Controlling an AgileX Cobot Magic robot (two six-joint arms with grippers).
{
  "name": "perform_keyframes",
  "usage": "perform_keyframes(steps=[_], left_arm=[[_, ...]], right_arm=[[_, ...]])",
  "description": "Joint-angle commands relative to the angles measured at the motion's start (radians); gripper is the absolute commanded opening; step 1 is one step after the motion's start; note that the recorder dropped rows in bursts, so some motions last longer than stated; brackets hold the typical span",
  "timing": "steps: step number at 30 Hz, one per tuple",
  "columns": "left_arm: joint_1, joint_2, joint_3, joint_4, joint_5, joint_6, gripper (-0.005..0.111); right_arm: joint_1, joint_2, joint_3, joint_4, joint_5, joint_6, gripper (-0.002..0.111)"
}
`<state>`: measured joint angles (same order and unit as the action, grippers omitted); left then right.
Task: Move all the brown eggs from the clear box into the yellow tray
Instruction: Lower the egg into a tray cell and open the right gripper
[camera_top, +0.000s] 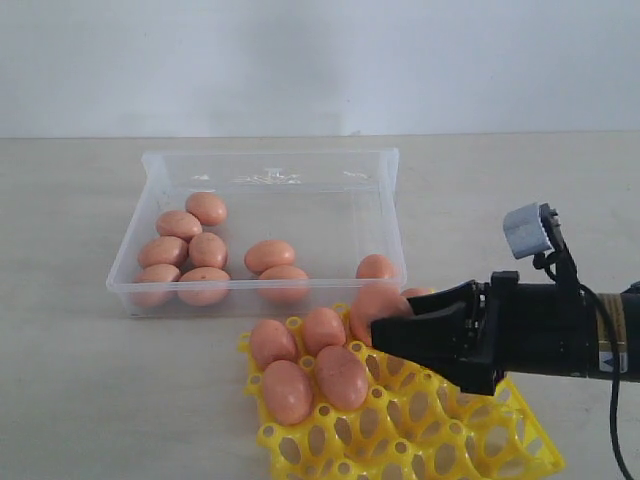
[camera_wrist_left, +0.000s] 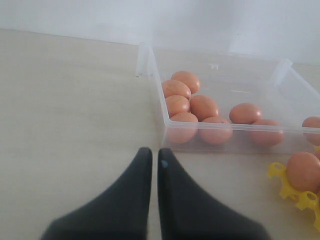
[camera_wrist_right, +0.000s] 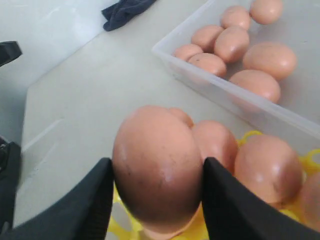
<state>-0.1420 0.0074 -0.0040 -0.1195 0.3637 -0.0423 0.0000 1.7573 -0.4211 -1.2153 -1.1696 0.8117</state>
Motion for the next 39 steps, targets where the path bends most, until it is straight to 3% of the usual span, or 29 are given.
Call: perform_keyframes(steps=[1, 8, 17, 36, 39], left_arm=[[-0.002, 0.004, 0.004, 0.004, -0.009, 0.004, 0.004], [-0.002, 0.004, 0.004, 0.004, -0.009, 0.004, 0.004], [-0.002, 0.004, 0.004, 0.004, -0.009, 0.004, 0.004], [-0.002, 0.004, 0.004, 0.004, -0.009, 0.004, 0.004], [-0.002, 0.004, 0.004, 0.004, -0.009, 0.004, 0.004]], right_arm=[[0.0, 0.0, -0.003, 0.066, 0.064, -0.021, 0.0], [0.003, 0.0, -0.003, 0.063, 0.123, -0.007, 0.0], [0.152, 0.0, -0.003, 0.046, 0.305, -0.035, 0.0], [0.152, 0.0, -0.01, 0.102, 0.296, -0.033, 0.0], [0.152, 0.0, -0.01, 0.084, 0.296, -0.033, 0.009]])
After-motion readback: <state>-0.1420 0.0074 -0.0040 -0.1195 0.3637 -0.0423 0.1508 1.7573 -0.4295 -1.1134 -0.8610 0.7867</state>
